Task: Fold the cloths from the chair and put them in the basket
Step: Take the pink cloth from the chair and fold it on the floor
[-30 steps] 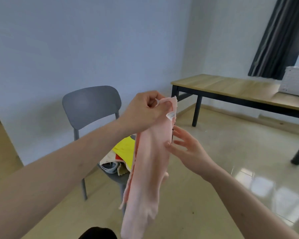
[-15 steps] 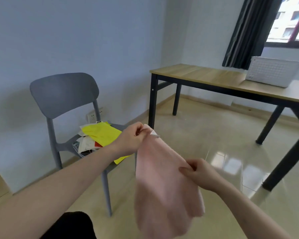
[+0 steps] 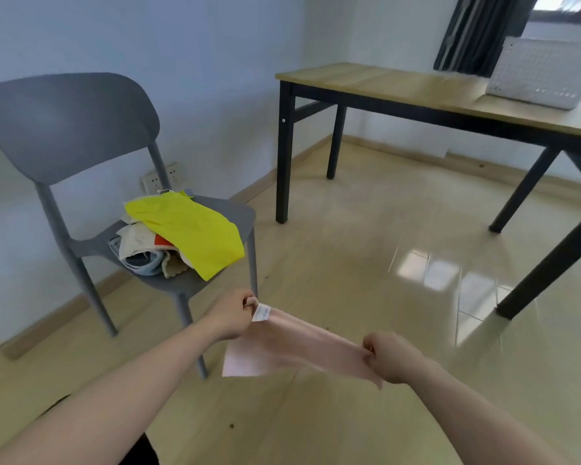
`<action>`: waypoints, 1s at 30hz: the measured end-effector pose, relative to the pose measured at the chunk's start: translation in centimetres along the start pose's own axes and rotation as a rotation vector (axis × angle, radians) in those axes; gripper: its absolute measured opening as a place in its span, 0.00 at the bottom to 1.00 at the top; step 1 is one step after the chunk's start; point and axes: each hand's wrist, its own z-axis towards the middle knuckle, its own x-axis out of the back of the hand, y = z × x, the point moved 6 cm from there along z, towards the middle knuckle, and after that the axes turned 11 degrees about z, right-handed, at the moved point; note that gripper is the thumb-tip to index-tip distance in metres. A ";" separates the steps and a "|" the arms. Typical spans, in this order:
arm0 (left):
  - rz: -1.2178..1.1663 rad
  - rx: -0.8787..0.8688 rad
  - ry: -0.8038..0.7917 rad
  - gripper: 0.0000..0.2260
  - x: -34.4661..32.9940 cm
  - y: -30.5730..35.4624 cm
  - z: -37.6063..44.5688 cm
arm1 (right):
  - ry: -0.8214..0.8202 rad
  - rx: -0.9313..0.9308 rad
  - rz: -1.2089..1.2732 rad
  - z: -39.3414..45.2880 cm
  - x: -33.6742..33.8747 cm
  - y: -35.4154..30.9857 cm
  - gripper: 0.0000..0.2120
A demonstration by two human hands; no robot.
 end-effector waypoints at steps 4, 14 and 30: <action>0.180 0.088 -0.130 0.11 -5.0 -3.0 0.4 | 0.037 -0.110 0.078 2.1 -1.9 2.8 0.10; -0.133 0.095 0.243 0.09 -2.9 0.8 4.2 | 0.494 -0.106 0.503 4.8 2.1 5.2 0.10; 0.309 0.114 -0.607 0.08 -14.8 -5.0 -1.4 | -0.003 -0.133 0.366 3.3 -11.3 5.4 0.07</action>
